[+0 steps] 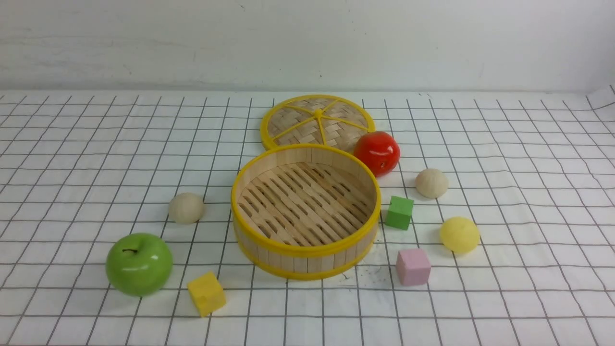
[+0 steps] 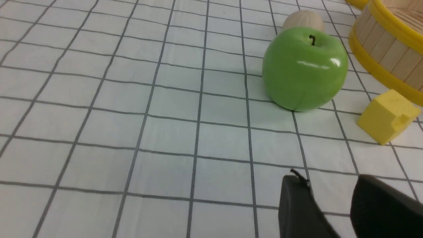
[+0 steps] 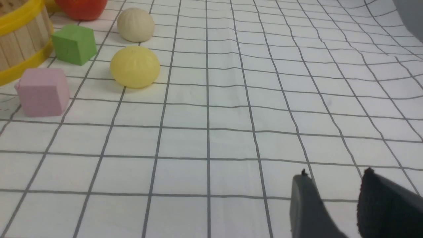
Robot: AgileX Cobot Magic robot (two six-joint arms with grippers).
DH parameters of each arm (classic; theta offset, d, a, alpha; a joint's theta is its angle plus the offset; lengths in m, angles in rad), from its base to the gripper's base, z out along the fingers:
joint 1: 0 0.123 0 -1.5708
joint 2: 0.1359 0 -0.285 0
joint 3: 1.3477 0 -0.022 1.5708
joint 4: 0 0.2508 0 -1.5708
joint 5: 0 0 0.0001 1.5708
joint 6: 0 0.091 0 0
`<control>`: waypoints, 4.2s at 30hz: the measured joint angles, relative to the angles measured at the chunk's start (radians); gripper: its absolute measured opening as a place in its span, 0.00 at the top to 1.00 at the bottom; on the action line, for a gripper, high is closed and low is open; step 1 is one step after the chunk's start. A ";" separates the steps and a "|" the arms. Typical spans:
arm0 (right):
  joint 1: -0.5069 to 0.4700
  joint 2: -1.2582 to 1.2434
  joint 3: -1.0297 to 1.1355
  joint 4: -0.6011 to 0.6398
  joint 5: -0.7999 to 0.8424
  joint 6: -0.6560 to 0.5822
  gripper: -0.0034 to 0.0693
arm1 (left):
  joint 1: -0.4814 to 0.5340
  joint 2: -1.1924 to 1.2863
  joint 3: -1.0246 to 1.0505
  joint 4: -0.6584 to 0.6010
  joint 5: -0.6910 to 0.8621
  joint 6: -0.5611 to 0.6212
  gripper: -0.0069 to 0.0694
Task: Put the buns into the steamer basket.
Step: Use the left arm to grab a steamed stuffed bun
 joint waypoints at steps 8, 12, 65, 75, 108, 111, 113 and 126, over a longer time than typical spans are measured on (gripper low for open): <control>0.000 0.000 0.000 0.000 0.000 0.000 0.62 | 0.000 0.000 0.000 0.027 0.000 0.000 0.60; 0.000 0.000 0.000 0.000 0.000 0.000 0.62 | 0.000 0.000 0.000 0.121 -0.002 0.000 0.60; 0.000 0.000 0.000 0.000 0.000 0.000 0.62 | 0.000 0.562 -0.708 0.020 0.313 -0.309 0.60; 0.000 0.000 0.000 0.000 0.000 0.000 0.62 | 0.000 0.833 -0.717 0.009 0.249 -0.316 0.60; 0.000 0.000 0.000 -0.001 0.000 0.000 0.62 | -0.014 2.069 -1.805 -0.223 0.643 0.065 0.60; 0.000 0.000 0.000 -0.001 0.000 0.000 0.62 | -0.023 2.090 -1.816 -0.223 0.635 0.057 0.60; 0.000 0.000 0.000 -0.001 0.000 0.000 0.62 | -0.034 2.109 -1.821 -0.218 0.616 0.053 0.60; 0.000 0.000 0.000 -0.001 0.000 0.000 0.62 | -0.035 2.174 -1.823 -0.149 0.542 0.051 0.60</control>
